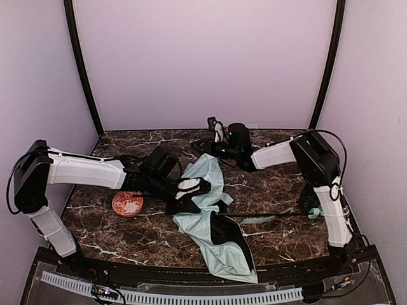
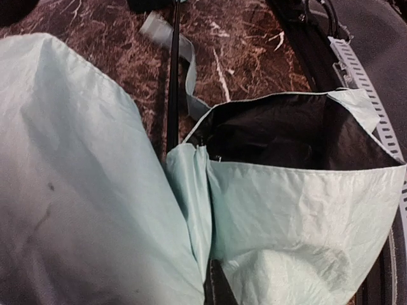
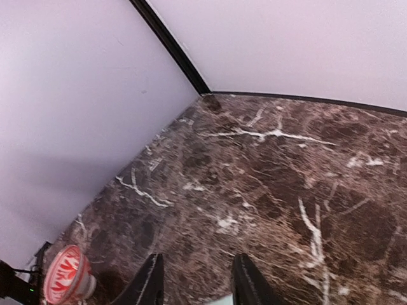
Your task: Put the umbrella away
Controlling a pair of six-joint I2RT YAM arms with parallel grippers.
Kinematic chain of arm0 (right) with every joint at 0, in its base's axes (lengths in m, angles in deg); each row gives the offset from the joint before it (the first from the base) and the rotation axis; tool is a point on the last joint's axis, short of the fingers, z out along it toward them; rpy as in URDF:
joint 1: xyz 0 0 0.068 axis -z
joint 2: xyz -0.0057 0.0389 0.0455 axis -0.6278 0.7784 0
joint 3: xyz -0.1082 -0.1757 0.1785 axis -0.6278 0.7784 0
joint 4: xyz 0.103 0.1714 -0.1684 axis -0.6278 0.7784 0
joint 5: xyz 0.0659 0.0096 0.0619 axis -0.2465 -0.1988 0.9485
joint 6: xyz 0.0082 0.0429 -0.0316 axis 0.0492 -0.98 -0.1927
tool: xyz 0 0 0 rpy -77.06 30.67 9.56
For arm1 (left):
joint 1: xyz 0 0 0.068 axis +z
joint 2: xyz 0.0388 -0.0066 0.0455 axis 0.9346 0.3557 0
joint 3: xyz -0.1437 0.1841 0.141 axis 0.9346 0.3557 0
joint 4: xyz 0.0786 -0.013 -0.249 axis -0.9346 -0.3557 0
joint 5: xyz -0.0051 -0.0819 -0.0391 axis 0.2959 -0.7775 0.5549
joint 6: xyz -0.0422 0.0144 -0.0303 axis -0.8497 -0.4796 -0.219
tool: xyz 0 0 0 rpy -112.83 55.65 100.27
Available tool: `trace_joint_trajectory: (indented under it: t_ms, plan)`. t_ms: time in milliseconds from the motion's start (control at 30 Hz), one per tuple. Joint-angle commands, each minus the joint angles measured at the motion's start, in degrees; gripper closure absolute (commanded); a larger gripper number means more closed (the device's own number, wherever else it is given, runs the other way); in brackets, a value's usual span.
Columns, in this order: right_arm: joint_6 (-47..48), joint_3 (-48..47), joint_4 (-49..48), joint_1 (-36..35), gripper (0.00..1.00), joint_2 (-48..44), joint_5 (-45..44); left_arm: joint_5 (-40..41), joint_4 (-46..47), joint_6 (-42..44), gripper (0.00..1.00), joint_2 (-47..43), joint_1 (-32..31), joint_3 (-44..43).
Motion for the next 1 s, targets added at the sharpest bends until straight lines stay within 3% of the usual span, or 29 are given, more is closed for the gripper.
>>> trace_joint_trajectory:
  t_ms: [0,200,367,433,533,733,967]
  plan:
    - [2.43,-0.83,13.36,1.73,0.59,-5.9,-8.6,7.36,-5.4,1.2,1.0,1.11,-0.29,-1.94]
    - [12.37,-0.69,42.9,2.02,0.52,-19.28,-26.26,15.26,-6.05,-0.85,1.0,3.62,-0.2,-3.18]
    - [10.01,7.24,65.26,1.96,0.46,-31.59,-42.0,21.63,-6.41,-2.17,0.9,4.78,-0.12,-4.42]
    - [6.23,12.56,71.58,1.97,0.45,-36.72,-46.23,21.59,-6.77,-2.36,0.77,4.76,-0.09,-4.84]
    - [0.81,21.14,77.77,1.51,0.44,-44.32,-48.48,22.34,-5.91,-4.32,0.41,3.52,-0.03,-4.68]
    - [-8.31,29.74,89.57,0.89,0.43,-52.41,-47.06,26.87,2.93,-12.98,0.04,-5.36,0.45,-0.38]
    - [-18.74,33.84,98.49,0.28,0.45,-58.01,-46.76,34.18,0.28,-26.51,0.01,-9.35,0.67,1.12]
